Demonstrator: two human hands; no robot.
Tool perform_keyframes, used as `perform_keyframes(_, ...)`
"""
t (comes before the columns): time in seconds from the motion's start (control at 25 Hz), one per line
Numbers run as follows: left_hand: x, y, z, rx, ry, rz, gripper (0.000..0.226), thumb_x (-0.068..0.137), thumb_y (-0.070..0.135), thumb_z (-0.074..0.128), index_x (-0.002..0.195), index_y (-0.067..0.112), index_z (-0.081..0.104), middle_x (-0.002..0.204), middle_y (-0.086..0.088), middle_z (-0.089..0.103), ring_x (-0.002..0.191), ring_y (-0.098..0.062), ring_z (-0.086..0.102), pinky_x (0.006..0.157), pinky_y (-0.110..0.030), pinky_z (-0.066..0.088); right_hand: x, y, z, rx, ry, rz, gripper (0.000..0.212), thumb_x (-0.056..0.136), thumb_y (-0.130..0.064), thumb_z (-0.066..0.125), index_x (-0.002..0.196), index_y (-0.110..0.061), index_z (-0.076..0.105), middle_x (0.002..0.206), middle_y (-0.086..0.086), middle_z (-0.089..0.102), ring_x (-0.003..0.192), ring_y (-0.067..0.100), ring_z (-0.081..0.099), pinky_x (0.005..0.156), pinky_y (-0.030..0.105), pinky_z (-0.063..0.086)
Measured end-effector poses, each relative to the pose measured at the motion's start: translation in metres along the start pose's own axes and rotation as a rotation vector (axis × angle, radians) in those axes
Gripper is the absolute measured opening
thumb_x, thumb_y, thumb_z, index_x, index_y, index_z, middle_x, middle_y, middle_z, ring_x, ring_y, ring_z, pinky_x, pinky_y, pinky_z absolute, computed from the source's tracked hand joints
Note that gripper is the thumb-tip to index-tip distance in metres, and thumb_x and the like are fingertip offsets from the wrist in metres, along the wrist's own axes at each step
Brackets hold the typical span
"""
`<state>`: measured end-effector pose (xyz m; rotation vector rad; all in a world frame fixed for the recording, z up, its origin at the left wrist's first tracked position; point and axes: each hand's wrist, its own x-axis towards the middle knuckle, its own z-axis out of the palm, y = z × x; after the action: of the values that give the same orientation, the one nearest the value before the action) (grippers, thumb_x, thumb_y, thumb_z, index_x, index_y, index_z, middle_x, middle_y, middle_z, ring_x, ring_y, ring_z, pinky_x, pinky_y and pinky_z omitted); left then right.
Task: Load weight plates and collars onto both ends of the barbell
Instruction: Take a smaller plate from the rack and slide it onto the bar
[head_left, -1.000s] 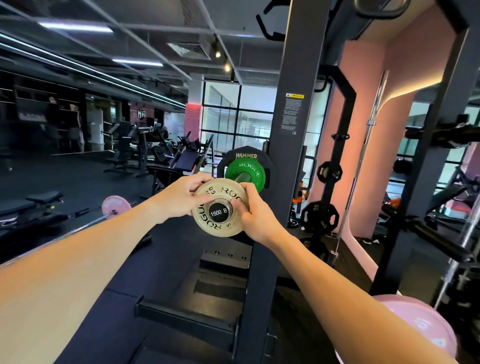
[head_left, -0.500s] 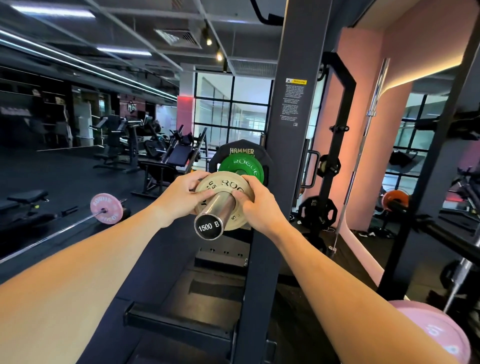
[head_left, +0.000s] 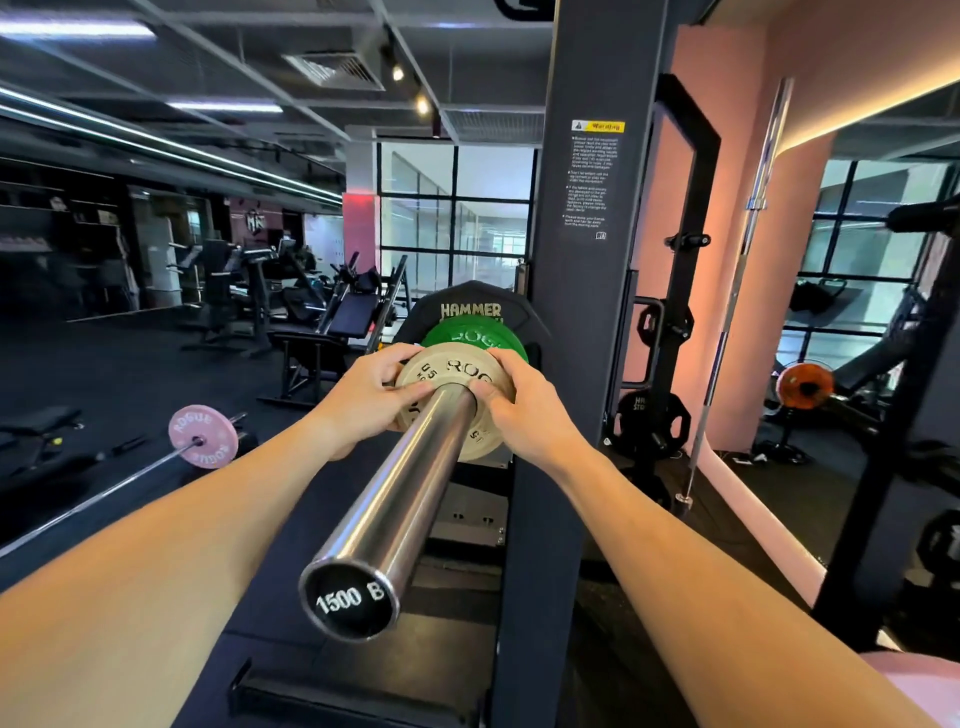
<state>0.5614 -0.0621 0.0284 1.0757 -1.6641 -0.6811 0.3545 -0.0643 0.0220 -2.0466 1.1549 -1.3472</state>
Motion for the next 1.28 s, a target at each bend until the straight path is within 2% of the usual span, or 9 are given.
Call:
perform_keyframes(0.16,0.025,-0.011,0.005,-0.024,0.005,0.008,0.031,0.096,0.010,0.066,0.123,0.027,0.064,0.097,0.006,0.078,0.069,0.003,0.069,0.054,-0.016,0.052,0.023,0.018,0.002,-0.071,0.023,-0.017,0.033,0.099,-0.030,0.059,0.131,-0.026,0.057,0.119,-0.008,0.065,0.109,0.013,0.059,0.094,0.034,0.050)
perform_keyframes(0.28,0.040,-0.013,0.011,0.029,0.046,0.077,0.037,0.092,0.010,0.071,0.124,0.027,0.062,0.110,0.002,0.072,0.093,-0.008,0.068,0.077,-0.022,0.054,0.030,0.032,-0.001,-0.351,0.127,-0.079,0.044,0.097,-0.038,0.061,0.137,-0.020,0.057,0.135,0.000,0.053,0.125,0.021,0.043,0.109,0.044,0.040)
perform_keyframes(0.36,0.050,-0.018,0.013,0.163,0.132,0.107,0.051,0.087,0.017,0.077,0.132,0.030,0.057,0.127,0.003,0.057,0.118,-0.014,0.052,0.103,-0.030,0.042,0.032,0.038,-0.007,-0.565,0.208,-0.144,0.054,0.093,-0.046,0.064,0.141,-0.025,0.055,0.153,0.004,0.036,0.140,0.029,0.024,0.119,0.048,0.026)
perform_keyframes(0.44,0.060,-0.021,0.011,0.248,0.174,0.075,0.069,0.083,0.024,0.081,0.142,0.038,0.047,0.138,0.005,0.038,0.132,-0.018,0.030,0.114,-0.037,0.026,0.038,0.041,-0.012,-0.609,0.235,-0.112,0.071,0.087,-0.050,0.069,0.151,-0.038,0.039,0.165,0.006,0.014,0.148,0.034,0.007,0.122,0.052,0.015)
perform_keyframes(0.52,0.070,-0.023,0.009,0.258,0.152,0.027,0.082,0.083,0.028,0.082,0.150,0.039,0.036,0.151,0.000,0.029,0.142,-0.024,0.021,0.119,-0.044,0.020,0.045,0.040,-0.015,-0.507,0.214,0.010,0.093,0.082,-0.048,0.076,0.155,-0.046,0.019,0.168,0.005,0.003,0.151,0.032,0.000,0.121,0.055,0.015)
perform_keyframes(0.64,0.083,-0.028,0.009,0.223,0.100,0.051,0.096,0.083,0.026,0.083,0.158,0.030,0.024,0.161,-0.002,0.028,0.150,-0.022,0.024,0.121,-0.038,0.021,0.056,0.041,-0.018,-0.332,0.158,0.128,0.108,0.079,-0.040,0.083,0.157,-0.047,0.009,0.168,0.000,0.002,0.152,0.028,0.003,0.117,0.053,0.025)
perform_keyframes(0.84,0.095,-0.034,0.008,0.214,0.098,0.068,0.108,0.078,0.025,0.086,0.160,0.031,0.016,0.163,-0.004,0.027,0.152,-0.023,0.022,0.123,-0.050,0.023,0.069,0.048,-0.018,-0.315,0.159,0.156,0.116,0.080,-0.038,0.083,0.160,-0.030,0.000,0.168,-0.001,0.007,0.151,0.026,0.018,0.116,0.043,0.029)
perform_keyframes(1.08,0.105,-0.039,0.004,0.146,0.076,0.088,0.108,0.076,0.023,0.088,0.157,0.039,0.018,0.159,-0.004,0.032,0.149,-0.023,0.027,0.121,-0.050,0.027,0.077,0.055,-0.015,-0.332,0.203,0.138,0.115,0.079,-0.036,0.084,0.160,-0.027,0.004,0.165,0.000,0.015,0.148,0.025,0.025,0.114,0.041,0.032)
perform_keyframes(1.28,0.107,-0.039,0.003,0.180,0.084,0.073,0.106,0.074,0.026,0.089,0.155,0.042,0.022,0.151,-0.005,0.039,0.145,-0.024,0.029,0.115,-0.042,0.028,0.074,0.052,-0.016,-0.362,0.200,0.142,0.113,0.080,-0.037,0.083,0.160,-0.027,0.004,0.164,0.001,0.018,0.145,0.027,0.031,0.110,0.043,0.037)
